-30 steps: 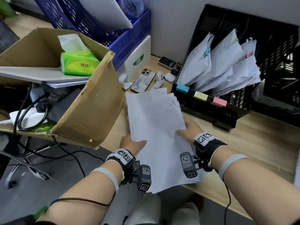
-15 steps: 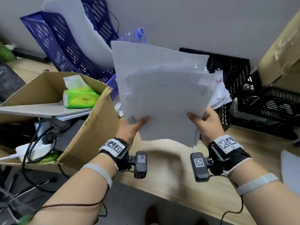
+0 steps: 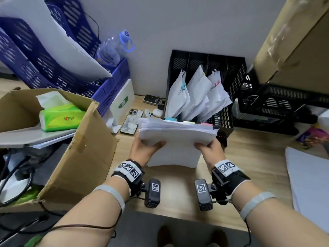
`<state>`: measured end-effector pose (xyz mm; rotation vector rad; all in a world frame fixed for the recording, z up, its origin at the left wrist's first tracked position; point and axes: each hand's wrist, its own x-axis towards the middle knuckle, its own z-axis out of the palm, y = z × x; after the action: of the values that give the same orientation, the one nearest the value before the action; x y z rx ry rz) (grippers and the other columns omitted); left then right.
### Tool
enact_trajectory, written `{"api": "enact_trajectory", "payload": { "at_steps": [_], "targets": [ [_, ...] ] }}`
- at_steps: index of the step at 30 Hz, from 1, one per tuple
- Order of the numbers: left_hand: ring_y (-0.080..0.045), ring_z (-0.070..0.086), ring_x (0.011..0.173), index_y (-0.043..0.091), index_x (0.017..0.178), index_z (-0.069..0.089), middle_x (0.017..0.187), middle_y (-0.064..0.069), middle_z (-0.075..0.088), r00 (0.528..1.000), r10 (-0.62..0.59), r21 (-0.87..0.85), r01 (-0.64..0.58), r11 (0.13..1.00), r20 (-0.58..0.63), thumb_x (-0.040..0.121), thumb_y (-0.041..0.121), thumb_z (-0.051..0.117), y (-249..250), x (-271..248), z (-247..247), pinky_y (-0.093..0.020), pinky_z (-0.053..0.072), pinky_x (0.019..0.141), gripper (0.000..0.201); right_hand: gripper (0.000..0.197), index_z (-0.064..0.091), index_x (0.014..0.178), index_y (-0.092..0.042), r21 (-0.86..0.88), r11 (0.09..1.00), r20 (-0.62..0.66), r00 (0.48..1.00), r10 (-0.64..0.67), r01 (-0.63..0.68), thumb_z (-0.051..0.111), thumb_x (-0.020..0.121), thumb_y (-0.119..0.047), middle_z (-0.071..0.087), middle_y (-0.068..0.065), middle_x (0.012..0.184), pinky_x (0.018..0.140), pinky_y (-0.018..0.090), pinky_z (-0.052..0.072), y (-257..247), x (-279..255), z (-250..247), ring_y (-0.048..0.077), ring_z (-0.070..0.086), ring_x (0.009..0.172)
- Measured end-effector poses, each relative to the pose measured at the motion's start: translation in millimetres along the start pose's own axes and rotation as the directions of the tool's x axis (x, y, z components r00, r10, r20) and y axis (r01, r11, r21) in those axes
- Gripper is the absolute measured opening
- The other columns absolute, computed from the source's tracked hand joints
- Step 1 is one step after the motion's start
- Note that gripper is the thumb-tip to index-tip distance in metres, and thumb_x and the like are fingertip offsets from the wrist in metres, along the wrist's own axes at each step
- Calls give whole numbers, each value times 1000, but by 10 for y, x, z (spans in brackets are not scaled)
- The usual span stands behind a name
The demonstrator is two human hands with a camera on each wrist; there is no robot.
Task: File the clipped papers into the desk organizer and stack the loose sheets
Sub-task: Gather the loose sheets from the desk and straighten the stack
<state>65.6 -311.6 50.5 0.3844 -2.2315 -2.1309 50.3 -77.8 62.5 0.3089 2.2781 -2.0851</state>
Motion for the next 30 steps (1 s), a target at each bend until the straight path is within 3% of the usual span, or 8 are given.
{"api": "enact_trajectory", "payload": {
  "at_steps": [4,9,12,16,20,24,28,30],
  "targets": [
    [-15,63,117,23,131,49,124,-1,67,999,29,-19,-29,999,-16,57,31,96,-37,52,49,-36,52,101,88,45,61,114,-15,4,1000,-29,1000,-9,9,63,78,11,70,0,98,81,27,50,-85,24,-20,14,66,91],
    [-10,64,111,20,129,50,120,0,67,999,31,-36,-32,999,-17,64,20,93,-48,86,85,-27,53,93,78,56,60,121,-20,15,997,11,997,-73,73,62,73,9,69,5,108,82,26,52,-207,55,7,13,65,93],
    [-16,68,107,18,121,53,116,-5,69,999,-29,-70,30,997,14,64,20,93,-113,117,58,-32,56,89,69,61,55,125,-22,30,999,14,1000,-28,28,61,74,11,67,3,109,83,24,52,-130,64,7,10,64,95],
    [-20,73,97,12,101,72,105,-11,77,983,-164,-6,166,986,87,73,15,87,-248,99,63,-39,58,89,32,42,61,104,-17,-69,994,31,996,88,-85,56,78,15,68,2,95,77,27,49,34,24,14,19,61,92],
    [-23,69,91,5,97,75,100,-14,77,976,-180,-11,182,983,123,80,10,81,-315,85,93,-48,54,92,19,30,64,83,-21,-167,970,39,982,187,-178,62,77,9,70,10,98,93,44,48,211,84,-93,27,63,98],
    [-21,73,93,11,96,75,98,-6,78,971,-184,-18,189,982,155,82,11,79,-257,101,288,-40,56,89,15,15,69,88,-19,-274,935,60,967,249,-224,68,79,-7,74,9,102,96,49,51,341,56,-326,28,67,102],
    [-23,72,98,8,109,71,108,-9,76,967,-152,-80,171,982,203,82,12,79,-133,171,722,-37,55,91,28,8,69,95,-17,-267,939,-31,976,215,-216,67,88,-13,74,7,99,94,43,54,290,-44,-748,26,70,97],
    [-25,69,105,9,117,67,115,-10,73,952,-132,-74,158,985,277,85,8,75,-96,183,1024,-38,53,95,33,9,69,98,-15,-307,930,-117,978,174,-203,64,91,-14,73,5,94,87,34,53,273,-125,-1035,26,70,94]
  ]
}}
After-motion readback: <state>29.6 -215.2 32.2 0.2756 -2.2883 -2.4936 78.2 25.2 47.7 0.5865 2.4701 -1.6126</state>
